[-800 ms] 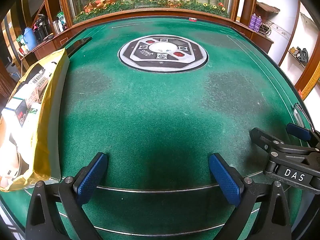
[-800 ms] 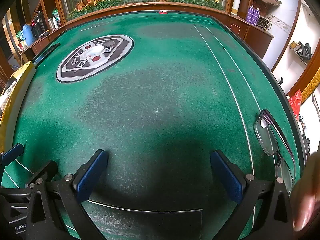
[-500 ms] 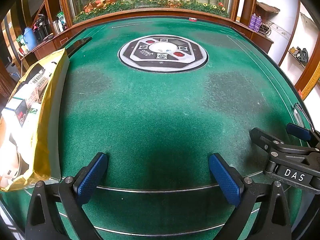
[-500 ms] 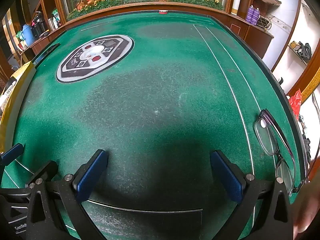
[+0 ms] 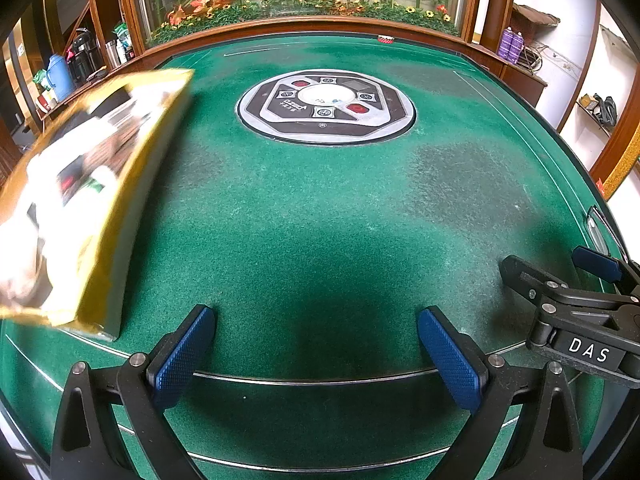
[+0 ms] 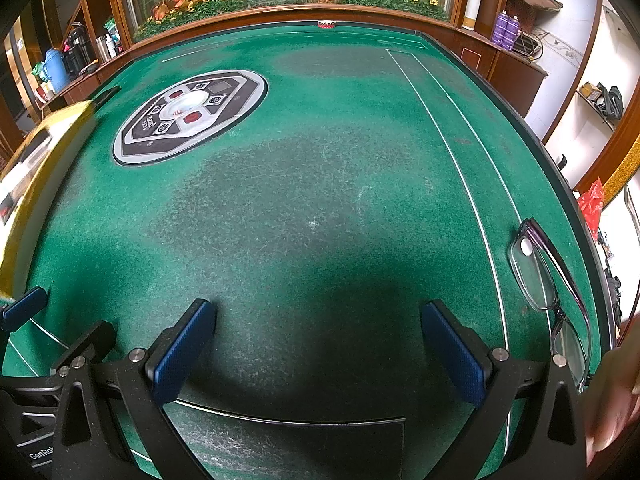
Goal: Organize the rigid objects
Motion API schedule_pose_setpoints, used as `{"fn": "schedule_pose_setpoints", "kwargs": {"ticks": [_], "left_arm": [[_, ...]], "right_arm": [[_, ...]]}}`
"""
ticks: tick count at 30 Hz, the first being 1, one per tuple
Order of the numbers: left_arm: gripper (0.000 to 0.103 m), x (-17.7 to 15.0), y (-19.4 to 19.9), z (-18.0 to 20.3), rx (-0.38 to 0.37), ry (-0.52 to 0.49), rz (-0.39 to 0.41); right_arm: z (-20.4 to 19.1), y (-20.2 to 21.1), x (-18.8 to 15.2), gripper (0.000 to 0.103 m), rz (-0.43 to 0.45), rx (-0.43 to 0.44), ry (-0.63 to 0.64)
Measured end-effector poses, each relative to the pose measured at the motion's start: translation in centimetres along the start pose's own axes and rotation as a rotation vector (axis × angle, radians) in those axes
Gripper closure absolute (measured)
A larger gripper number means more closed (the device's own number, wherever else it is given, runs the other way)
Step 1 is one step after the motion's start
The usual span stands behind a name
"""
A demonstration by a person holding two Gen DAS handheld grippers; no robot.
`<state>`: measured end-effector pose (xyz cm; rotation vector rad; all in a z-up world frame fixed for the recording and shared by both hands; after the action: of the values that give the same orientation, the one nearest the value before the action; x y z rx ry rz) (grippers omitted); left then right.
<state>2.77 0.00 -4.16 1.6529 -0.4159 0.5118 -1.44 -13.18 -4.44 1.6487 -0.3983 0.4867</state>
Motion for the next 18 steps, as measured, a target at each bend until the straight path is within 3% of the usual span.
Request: {"fn": "schedule_pose_setpoints", "kwargs": {"ticks": [18], "left_arm": [[0.000, -0.20, 0.16, 0.03, 0.003, 0.006, 0.001]], "right_arm": [[-0.02, 0.00, 0.02, 0.000, 0.000, 0.001, 0.000]]}}
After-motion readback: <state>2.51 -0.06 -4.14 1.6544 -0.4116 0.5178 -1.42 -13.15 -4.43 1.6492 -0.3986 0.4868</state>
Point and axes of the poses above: each gripper's, at about its wrist camera, not at the fingertips, and y roughly against the way its jaws point, z to its right, x to its top, the point moved 5 cm from there along -y, roughly the way its jaws point, and after that the axes turned 8 degrees about x, right-handed, at the moved point
